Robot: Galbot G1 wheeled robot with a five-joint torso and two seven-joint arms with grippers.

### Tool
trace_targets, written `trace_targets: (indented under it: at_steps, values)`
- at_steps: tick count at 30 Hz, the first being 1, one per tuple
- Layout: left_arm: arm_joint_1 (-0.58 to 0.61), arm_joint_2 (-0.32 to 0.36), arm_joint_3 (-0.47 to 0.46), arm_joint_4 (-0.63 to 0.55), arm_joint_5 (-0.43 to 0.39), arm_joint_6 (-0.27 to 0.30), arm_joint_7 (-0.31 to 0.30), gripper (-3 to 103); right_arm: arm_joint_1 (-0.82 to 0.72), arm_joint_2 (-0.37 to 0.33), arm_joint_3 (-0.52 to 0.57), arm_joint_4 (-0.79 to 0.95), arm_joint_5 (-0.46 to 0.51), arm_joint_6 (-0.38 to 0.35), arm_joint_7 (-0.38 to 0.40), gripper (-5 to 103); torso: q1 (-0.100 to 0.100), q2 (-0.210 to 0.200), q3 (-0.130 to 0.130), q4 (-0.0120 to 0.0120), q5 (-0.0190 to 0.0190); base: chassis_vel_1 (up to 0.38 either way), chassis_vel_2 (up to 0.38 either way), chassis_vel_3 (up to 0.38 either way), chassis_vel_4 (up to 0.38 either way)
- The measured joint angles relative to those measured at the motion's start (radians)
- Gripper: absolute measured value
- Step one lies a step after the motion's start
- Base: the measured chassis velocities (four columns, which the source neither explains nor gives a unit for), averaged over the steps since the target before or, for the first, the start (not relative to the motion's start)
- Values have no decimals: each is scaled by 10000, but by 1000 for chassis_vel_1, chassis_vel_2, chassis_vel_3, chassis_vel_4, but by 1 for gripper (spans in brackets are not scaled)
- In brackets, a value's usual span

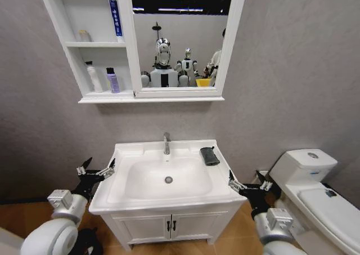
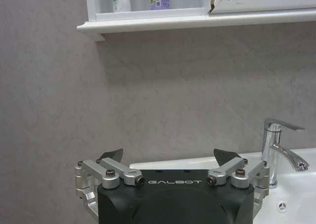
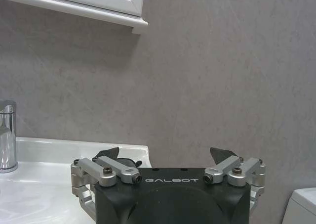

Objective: Move facial cleanser and shampoo from washbasin to cabinet, then wipe washbasin with towel.

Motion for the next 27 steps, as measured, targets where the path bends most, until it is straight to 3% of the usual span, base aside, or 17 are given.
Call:
trace_targets:
  at_steps: [14, 27]
  values:
    - [532, -368, -297, -378, 31, 17, 185, 100, -9, 8, -73, -47, -76, -55, 6, 100, 4, -2, 1, -1, 0, 8, -3, -5, 10]
    - [956, -668, -801, -471, -40, -308, 460, 100, 51, -109, -170, -59, -3, -232, -13, 100, 1, -2, 0, -3, 1, 108, -107, -108, 95]
